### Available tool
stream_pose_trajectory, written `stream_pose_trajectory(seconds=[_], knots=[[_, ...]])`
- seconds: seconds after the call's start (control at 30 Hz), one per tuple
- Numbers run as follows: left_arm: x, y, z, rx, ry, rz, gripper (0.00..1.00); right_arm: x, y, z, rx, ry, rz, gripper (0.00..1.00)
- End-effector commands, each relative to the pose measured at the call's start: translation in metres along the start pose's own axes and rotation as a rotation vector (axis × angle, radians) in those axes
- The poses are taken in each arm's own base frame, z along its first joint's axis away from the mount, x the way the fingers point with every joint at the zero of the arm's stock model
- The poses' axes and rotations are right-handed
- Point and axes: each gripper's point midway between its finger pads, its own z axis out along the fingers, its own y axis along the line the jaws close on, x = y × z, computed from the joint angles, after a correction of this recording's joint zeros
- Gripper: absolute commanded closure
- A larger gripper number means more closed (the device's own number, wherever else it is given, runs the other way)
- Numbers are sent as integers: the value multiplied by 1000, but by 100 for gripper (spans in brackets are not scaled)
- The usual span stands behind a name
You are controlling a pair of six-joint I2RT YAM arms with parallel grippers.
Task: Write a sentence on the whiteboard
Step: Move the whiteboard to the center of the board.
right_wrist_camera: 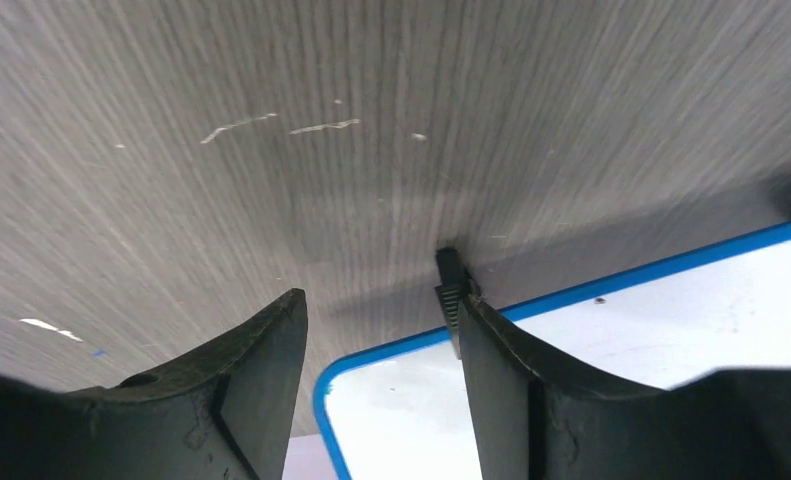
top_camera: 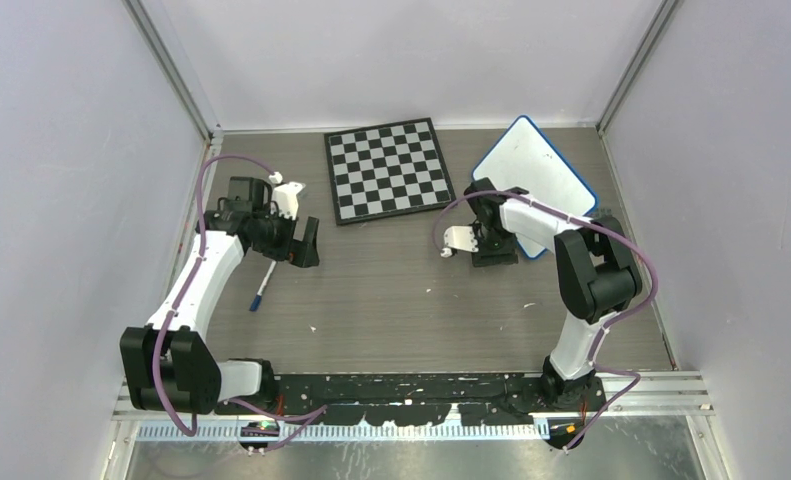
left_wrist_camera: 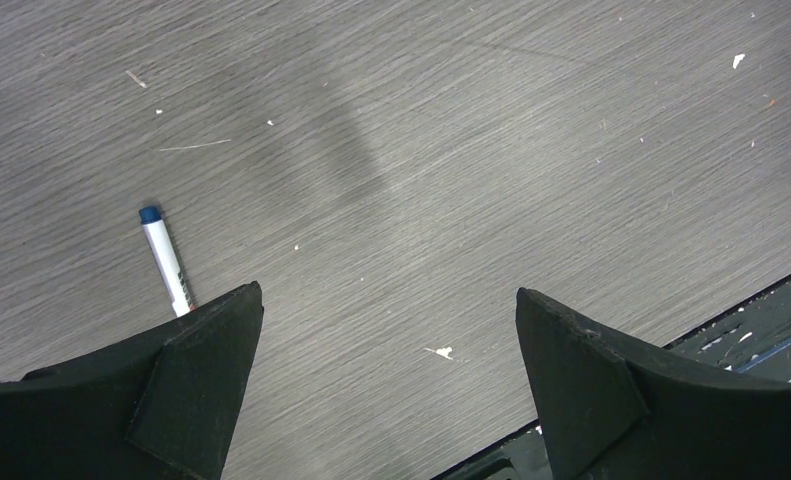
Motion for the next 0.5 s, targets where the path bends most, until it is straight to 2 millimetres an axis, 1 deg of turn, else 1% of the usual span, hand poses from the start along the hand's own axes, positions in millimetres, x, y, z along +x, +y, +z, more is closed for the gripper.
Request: stream_pose_trajectory(seconds=[0.0, 0.1, 0.3, 0.4, 0.43, 0.47], knots=[[-14, -6, -6, 21, -36, 8, 0, 6, -21, 0, 69, 61, -97, 40], [-13, -6, -6, 21, -34, 6, 0, 9, -25, 7, 79, 88, -140, 42], [-12, -5, -7, 8, -36, 9, 0, 15, -30, 15, 75, 146, -196, 44], [-13, -3, -8, -2, -38, 7, 0, 19, -29, 21, 71, 173, -228, 52], [-12, -3, -8, -5, -38, 6, 0, 19, -28, 22, 72, 176, -241, 56], [-13, -2, -8, -5, -40, 5, 0, 18, -25, 23, 69, 177, -257, 63]])
